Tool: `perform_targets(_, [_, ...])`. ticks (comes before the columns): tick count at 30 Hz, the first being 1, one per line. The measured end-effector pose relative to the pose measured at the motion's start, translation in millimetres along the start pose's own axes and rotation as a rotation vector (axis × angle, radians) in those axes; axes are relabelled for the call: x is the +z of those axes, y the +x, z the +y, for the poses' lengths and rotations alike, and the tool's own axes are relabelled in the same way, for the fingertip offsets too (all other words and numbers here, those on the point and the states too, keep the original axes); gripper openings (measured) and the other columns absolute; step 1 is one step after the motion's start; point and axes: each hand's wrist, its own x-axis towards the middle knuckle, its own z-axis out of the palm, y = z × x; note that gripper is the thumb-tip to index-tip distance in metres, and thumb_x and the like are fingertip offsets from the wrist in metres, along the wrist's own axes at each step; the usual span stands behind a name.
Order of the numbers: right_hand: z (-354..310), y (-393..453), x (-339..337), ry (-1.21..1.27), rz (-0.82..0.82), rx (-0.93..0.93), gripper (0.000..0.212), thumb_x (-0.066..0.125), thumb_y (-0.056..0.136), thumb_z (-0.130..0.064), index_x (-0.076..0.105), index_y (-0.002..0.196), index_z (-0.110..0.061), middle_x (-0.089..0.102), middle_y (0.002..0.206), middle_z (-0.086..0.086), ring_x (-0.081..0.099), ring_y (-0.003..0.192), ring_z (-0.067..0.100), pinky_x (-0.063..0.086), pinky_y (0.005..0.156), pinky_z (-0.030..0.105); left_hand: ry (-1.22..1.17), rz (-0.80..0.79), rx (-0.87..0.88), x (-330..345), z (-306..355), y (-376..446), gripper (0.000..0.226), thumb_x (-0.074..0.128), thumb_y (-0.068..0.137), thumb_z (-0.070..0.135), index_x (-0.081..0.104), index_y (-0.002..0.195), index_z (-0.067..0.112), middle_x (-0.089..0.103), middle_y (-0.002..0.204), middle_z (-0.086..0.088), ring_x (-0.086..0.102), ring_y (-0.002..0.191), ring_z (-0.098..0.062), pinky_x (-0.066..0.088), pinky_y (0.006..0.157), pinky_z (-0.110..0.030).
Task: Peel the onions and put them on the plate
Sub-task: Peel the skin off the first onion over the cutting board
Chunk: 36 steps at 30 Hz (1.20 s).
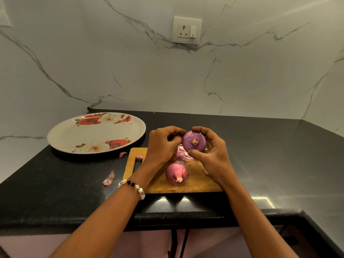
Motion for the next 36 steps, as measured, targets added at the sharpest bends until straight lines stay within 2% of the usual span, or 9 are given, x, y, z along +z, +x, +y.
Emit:
perform_targets(8, [1.2,2.2,-3.1,0.129,0.026,0.093,0.057,0.079,0.072,0.008,0.061,0.121,-0.015,0.065,0.116,-0.001,0.066,0.109,0.02,0.059,0.082,0.028,-0.051,-0.057,-0.045,-1.8,1.3,2.7,0.018,0.066,0.087,0.013,0.071,0.105,0.013,0.066,0.091,0.01,0.062,0.079,0.001,0.048,0.069,-0.004])
perform_targets(11, [0.2,3.3,-3.2,0.146,0.036,0.099,0.057,0.079,0.072,0.009,0.061,0.121,-0.016,0.065,0.117,0.001,0.066,0.109,0.024,0.059,0.084,0.031,-0.079,-0.067,-0.062,-2.2,1.0,3.0,0.018,0.065,0.088,0.013,0.071,0.105,0.013,0.067,0.091,0.008,0.063,0.081,-0.001,0.05,0.07,-0.007])
perform_targets(19, [-2.5,2.9,-0.4,0.125,0.001,0.109,0.057,0.08,0.071,0.009,0.062,0.119,-0.016,0.066,0.116,0.001,0.066,0.107,0.021,0.058,0.081,0.027,-0.028,-0.096,-0.051,-3.8,-3.0,3.7,0.02,0.066,0.086,0.01,0.069,0.106,0.013,0.07,0.098,0.001,0.065,0.087,-0.011,0.054,0.078,-0.015])
perform_targets(22, [-3.2,2.7,0.9,0.171,-0.007,0.12,0.057,0.079,0.071,0.011,0.063,0.119,-0.015,0.066,0.117,0.003,0.066,0.109,0.023,0.059,0.082,0.03,-0.029,-0.06,-0.055,-3.7,-2.7,3.3,0.018,0.066,0.086,0.009,0.069,0.104,0.013,0.07,0.096,0.0,0.066,0.086,-0.012,0.055,0.079,-0.018])
perform_targets(25, [-3.5,2.0,0.0,0.304,-0.014,0.171,0.056,0.074,0.073,0.015,0.062,0.122,-0.01,0.065,0.121,0.012,0.066,0.11,0.03,0.06,0.082,0.034,-0.033,-0.061,-0.056,-2.9,-1.9,2.2,0.017,0.064,0.088,0.01,0.069,0.104,0.014,0.069,0.096,0.001,0.065,0.086,-0.011,0.054,0.078,-0.016])
perform_targets(29, [-5.4,3.1,-2.8,0.485,-0.007,0.248,0.051,0.066,0.077,0.019,0.061,0.122,-0.005,0.063,0.121,0.02,0.068,0.104,0.03,0.06,0.077,0.032,-0.019,-0.085,0.0,-2.6,-1.3,2.4,0.021,0.06,0.09,0.006,0.068,0.108,0.013,0.068,0.097,0.003,0.064,0.088,-0.008,0.053,0.08,-0.014])
perform_targets(31, [-4.9,3.2,-2.8,0.513,0.01,0.271,0.048,0.063,0.08,0.019,0.062,0.121,-0.005,0.063,0.121,0.019,0.069,0.103,0.028,0.06,0.075,0.032,0.005,-0.092,0.051,-2.6,-2.7,2.7,0.023,0.059,0.09,0.004,0.068,0.11,0.011,0.068,0.097,0.003,0.062,0.086,-0.004,0.049,0.08,-0.008])
perform_targets(36, [-4.2,2.7,-2.3,0.508,0.056,0.286,0.04,0.057,0.085,0.015,0.063,0.119,-0.006,0.064,0.119,0.018,0.069,0.101,0.027,0.059,0.075,0.031,0.102,-0.08,0.232,-0.1,-6.3,3.7,0.025,0.063,0.086,0.001,0.068,0.111,0.004,0.071,0.099,-0.009,0.059,0.086,-0.008,0.045,0.08,-0.003])
